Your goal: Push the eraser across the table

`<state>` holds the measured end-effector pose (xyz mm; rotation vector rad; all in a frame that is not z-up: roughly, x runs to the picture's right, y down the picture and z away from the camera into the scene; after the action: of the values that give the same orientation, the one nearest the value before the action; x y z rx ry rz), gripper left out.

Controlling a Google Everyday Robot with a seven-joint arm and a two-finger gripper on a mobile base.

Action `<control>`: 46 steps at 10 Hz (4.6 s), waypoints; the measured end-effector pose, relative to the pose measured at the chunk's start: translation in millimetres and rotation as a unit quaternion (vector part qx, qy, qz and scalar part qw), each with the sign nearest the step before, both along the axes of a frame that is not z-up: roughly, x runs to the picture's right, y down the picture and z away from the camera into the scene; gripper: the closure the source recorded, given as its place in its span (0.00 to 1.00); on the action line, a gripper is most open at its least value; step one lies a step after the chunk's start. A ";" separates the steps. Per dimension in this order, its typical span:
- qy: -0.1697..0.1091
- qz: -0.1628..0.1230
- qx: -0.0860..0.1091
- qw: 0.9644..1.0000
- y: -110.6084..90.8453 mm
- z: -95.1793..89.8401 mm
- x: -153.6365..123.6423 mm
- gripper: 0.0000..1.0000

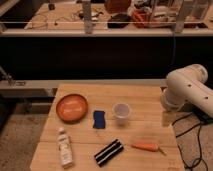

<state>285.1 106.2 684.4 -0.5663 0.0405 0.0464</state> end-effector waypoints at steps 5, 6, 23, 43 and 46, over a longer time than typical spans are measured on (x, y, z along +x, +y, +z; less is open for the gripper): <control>0.000 0.000 0.001 1.000 -1.0 -1.1 0.0 0.20; 0.000 0.000 0.001 1.000 -1.0 -1.1 -0.2 0.20; -0.035 -0.030 -0.025 0.999 45.4 -5.6 -51.7 0.20; -0.111 -0.093 -0.049 0.988 105.3 7.0 -137.2 0.51; -0.116 -0.094 -0.051 0.987 110.2 11.2 -141.1 0.69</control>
<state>143.9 216.4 695.5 -0.6648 -0.1319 -0.2072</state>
